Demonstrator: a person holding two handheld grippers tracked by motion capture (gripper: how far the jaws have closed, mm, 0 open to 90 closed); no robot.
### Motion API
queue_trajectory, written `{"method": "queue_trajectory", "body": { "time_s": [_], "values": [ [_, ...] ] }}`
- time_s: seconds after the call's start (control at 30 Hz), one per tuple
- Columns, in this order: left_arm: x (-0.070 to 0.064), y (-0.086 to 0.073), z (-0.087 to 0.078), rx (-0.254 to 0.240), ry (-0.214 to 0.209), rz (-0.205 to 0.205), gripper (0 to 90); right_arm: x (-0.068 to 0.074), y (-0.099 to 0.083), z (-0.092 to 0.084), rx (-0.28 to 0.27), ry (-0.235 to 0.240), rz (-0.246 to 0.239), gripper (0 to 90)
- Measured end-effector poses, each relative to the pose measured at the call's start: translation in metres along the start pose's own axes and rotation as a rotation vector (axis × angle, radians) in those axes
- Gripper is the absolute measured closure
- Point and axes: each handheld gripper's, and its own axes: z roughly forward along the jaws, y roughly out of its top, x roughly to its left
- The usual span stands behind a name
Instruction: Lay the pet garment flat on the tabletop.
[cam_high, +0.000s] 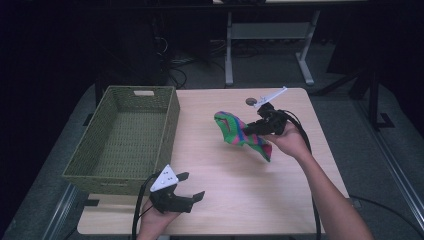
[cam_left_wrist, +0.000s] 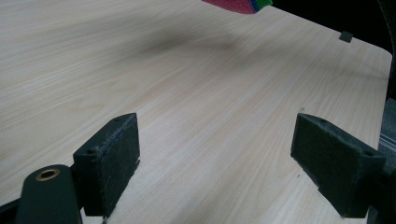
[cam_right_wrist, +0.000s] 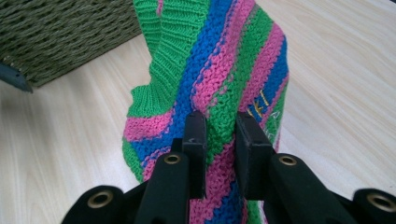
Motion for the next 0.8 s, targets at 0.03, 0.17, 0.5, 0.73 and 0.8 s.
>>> {"method": "queue_trajectory", "body": {
  "time_s": [0.03,0.17,0.5,0.73,0.8],
  "values": [
    [0.000,0.000,0.000,-0.003,0.001,0.001,15.1,0.000,-0.002,-0.002,-0.003,-0.001,-0.016,75.7],
    [0.000,0.000,0.000,-0.003,0.002,0.000,15.1,0.005,-0.006,-0.008,-0.018,0.007,-0.033,75.7],
    [-0.001,0.001,0.001,0.000,0.000,0.008,15.1,0.025,-0.013,-0.016,-0.030,0.021,-0.072,75.6],
    [-0.002,0.002,0.001,-0.008,0.001,0.006,15.1,0.042,-0.021,-0.023,-0.051,0.045,-0.102,75.6],
    [-0.002,0.002,0.001,-0.009,0.002,0.009,15.1,0.048,-0.025,-0.023,-0.045,0.041,-0.110,75.6]
  ]
}}
